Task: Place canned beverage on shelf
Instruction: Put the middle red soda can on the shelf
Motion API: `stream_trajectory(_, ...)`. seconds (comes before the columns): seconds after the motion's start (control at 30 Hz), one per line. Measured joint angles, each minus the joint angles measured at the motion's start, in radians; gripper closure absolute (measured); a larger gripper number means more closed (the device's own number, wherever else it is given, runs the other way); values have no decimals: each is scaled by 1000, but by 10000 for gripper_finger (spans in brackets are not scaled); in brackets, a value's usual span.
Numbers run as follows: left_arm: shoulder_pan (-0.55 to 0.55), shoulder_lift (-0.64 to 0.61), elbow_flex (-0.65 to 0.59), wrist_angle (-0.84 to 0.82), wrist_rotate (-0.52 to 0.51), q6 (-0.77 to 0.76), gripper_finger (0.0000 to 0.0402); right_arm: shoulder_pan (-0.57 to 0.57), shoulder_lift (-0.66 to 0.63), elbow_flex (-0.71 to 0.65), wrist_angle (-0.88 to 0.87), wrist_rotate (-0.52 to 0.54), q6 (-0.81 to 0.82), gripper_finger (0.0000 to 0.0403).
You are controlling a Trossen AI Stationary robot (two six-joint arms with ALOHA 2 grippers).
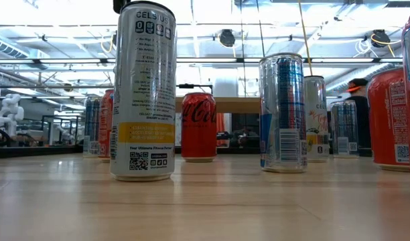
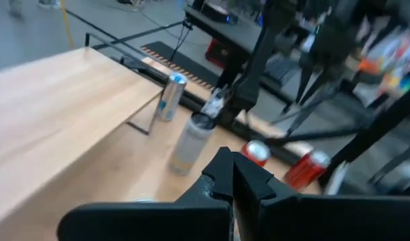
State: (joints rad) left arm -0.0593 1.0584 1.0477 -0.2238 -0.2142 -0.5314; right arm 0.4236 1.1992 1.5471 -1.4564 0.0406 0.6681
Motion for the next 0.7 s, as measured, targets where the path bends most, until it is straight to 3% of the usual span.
stream_trajectory(0.2,-5,0,0,1,0,44,402,0,0,0,-31,16,-7,365)
stream_trajectory(0.47,-5,0,0,-2,0,74,402,0,5,-8,-26,70,-5,273)
stream_trajectory(0.7,-5,-3,0,-2,0,70,402,8,-36,-128,60,68,20,208)
